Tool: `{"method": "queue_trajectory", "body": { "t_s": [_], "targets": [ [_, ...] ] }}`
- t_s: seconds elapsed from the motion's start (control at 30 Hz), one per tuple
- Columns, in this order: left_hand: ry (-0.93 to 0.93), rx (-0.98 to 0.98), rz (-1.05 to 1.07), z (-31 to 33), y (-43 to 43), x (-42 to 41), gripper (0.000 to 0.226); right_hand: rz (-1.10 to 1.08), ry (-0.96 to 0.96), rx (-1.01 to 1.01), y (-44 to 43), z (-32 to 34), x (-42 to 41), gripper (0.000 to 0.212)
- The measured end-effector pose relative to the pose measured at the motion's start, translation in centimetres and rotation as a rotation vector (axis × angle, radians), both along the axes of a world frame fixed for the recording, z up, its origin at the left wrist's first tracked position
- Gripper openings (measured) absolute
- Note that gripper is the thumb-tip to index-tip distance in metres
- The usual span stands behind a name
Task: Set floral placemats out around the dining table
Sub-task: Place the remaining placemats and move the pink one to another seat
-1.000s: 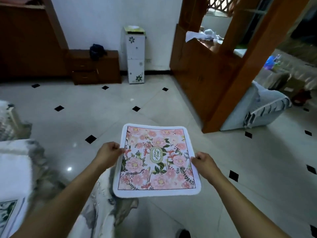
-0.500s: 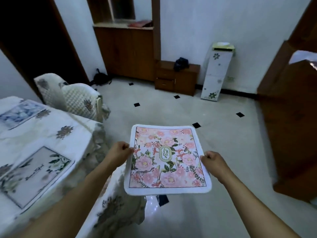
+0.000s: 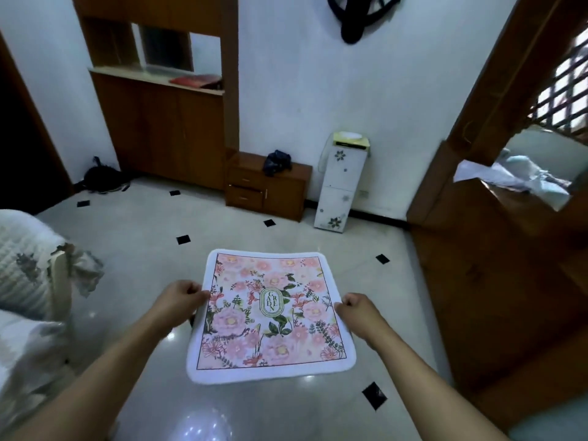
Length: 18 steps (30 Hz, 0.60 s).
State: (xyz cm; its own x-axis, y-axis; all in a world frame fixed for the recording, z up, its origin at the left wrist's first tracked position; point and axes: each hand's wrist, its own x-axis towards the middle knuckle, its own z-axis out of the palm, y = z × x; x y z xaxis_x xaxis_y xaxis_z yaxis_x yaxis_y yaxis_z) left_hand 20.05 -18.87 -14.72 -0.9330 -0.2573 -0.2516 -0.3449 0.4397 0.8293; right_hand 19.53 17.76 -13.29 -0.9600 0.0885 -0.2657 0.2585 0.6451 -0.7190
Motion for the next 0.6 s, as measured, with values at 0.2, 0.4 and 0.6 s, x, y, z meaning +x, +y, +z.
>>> {"method": "queue_trajectory", "body": {
  "t_s": [0.2,0.4,0.6],
  "targets": [
    [-0.007,0.029,0.022,0.8,0.4,-10.9,0.024,0.0,0.02,0.01,0.1,0.4,-11.5,0.033],
    [-0.017,-0.037,0.201,0.2,-3.8,-17.8,0.027,0.216,-0.002,0.0,-5.3,-2.4,-27.3,0.03],
    [-0.078,-0.034,0.567,1.4,-11.1,-16.9,0.022,0.633,-0.018,-0.015,-20.7,-3.1,-41.1,0.035]
  ]
}}
